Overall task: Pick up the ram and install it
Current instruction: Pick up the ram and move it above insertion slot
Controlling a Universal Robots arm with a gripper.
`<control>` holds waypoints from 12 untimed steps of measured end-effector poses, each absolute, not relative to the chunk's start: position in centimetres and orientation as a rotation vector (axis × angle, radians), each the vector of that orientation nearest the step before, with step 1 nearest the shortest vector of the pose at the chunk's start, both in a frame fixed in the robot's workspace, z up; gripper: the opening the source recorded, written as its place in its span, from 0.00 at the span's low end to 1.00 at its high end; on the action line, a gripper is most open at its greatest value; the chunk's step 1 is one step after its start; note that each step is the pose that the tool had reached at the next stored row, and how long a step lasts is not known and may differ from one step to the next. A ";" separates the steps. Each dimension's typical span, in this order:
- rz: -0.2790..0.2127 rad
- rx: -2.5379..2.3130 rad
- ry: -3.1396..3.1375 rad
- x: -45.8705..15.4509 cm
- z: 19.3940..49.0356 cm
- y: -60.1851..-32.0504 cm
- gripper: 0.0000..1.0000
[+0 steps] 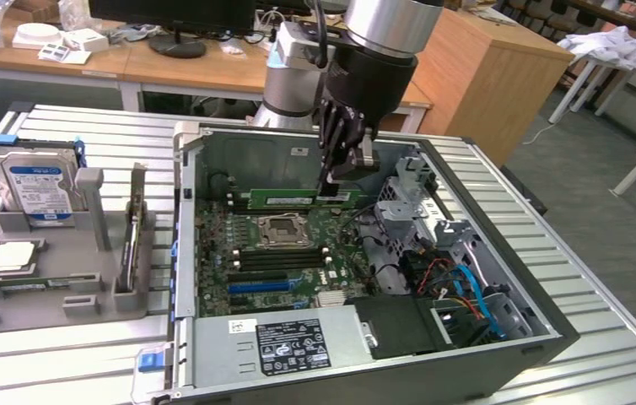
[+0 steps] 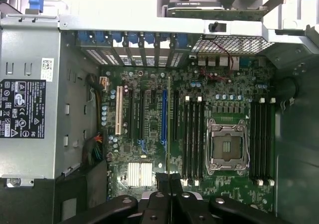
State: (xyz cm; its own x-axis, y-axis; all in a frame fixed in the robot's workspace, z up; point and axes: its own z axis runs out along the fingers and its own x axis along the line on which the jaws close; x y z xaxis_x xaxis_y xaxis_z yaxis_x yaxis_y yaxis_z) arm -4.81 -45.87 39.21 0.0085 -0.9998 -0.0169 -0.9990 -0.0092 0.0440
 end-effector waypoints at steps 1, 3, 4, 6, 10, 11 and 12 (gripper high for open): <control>-0.067 2.214 -2.200 -4.8 39.2 -45.9 0.12; -0.067 2.205 -2.210 -4.8 39.2 -45.9 0.12; -0.067 2.199 -2.216 -4.8 39.2 -45.9 0.12; -0.068 2.186 -2.229 -4.8 39.2 -45.9 0.12; -0.068 2.185 -2.230 -4.8 39.2 -45.9 0.12; -0.068 2.185 -2.230 -4.7 39.2 -45.8 0.12; -0.068 2.185 -2.229 -4.7 39.2 -45.8 0.12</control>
